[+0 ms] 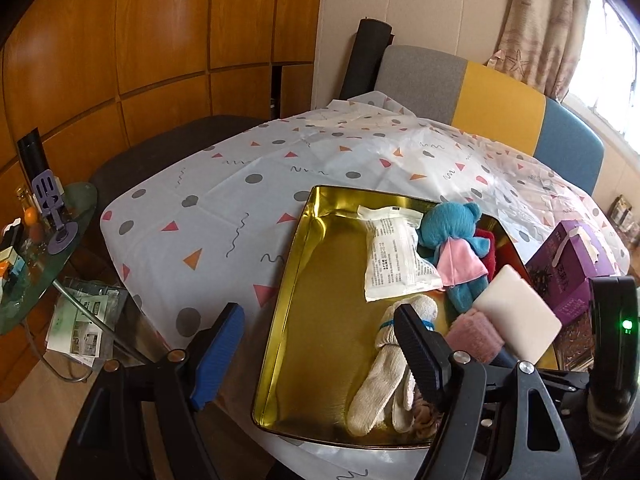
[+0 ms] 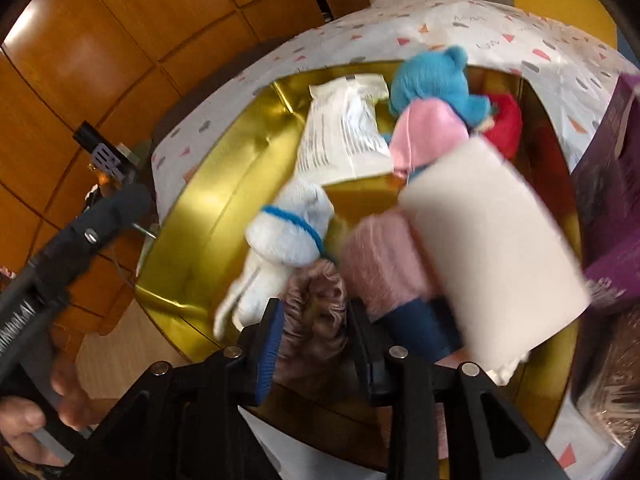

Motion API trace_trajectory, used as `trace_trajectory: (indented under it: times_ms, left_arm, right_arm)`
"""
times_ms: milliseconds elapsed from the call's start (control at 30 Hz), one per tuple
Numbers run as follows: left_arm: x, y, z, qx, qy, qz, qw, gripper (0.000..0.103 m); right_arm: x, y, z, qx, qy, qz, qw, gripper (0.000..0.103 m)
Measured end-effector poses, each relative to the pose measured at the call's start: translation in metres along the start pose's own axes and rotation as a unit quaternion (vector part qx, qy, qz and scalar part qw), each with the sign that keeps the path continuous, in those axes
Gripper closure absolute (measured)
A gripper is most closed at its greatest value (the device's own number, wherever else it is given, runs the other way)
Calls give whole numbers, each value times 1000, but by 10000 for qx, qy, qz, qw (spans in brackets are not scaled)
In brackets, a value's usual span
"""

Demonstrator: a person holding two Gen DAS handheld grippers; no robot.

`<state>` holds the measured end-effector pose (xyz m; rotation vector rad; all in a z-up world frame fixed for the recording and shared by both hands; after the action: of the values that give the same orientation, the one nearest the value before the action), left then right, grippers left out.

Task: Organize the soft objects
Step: 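Carry the brown satin scrunchie into the gold tray and open the right gripper, then move both grippers over to the rolled beige mesh cloth on the sheet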

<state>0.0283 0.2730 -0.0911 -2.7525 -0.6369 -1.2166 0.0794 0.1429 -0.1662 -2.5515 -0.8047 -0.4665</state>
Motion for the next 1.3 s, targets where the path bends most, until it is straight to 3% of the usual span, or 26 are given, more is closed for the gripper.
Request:
trace_trajectory:
  times_ms: [167,367,433,800,1100,1300]
  left_arm:
    - [-2,3,1,-46,-17,39,10000,25]
    - [-2,4,-1,-66,17,28,10000,25]
    - [-2,6,-2,-59,20,76,10000,25]
    - [-1,25,-14,-168,169,406,9989,25]
    - [-1,38,-20,-196,224,639,9975,25]
    - [-4,48,-22,-226,215,773,9965,25]
  right_arm:
    - [-4,-1,-3,-36,87,-56,9999,67]
    - [0,4,-23,125,478,177,9986,62]
    - [1,7,-33,82,612,190,9979,57]
    - [1,25,-99,-283,1364,202,9900,56]
    - [-10,78,-157,-784,1822,530,9787,56]
    - [-22,137,-206,-1276,2145,935,9638,56]
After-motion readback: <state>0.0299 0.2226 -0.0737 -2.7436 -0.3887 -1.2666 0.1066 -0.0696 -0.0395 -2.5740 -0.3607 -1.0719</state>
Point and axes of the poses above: each gripper's, at about its wrist camera, not at the fingertips, and z roughly the way its jaws point, y to its right, x to its top, the point moved 9 cm from there along z, roughly the way its jaws point, and after that the axes turned 1 degree about -x, right-handed, at the moved point
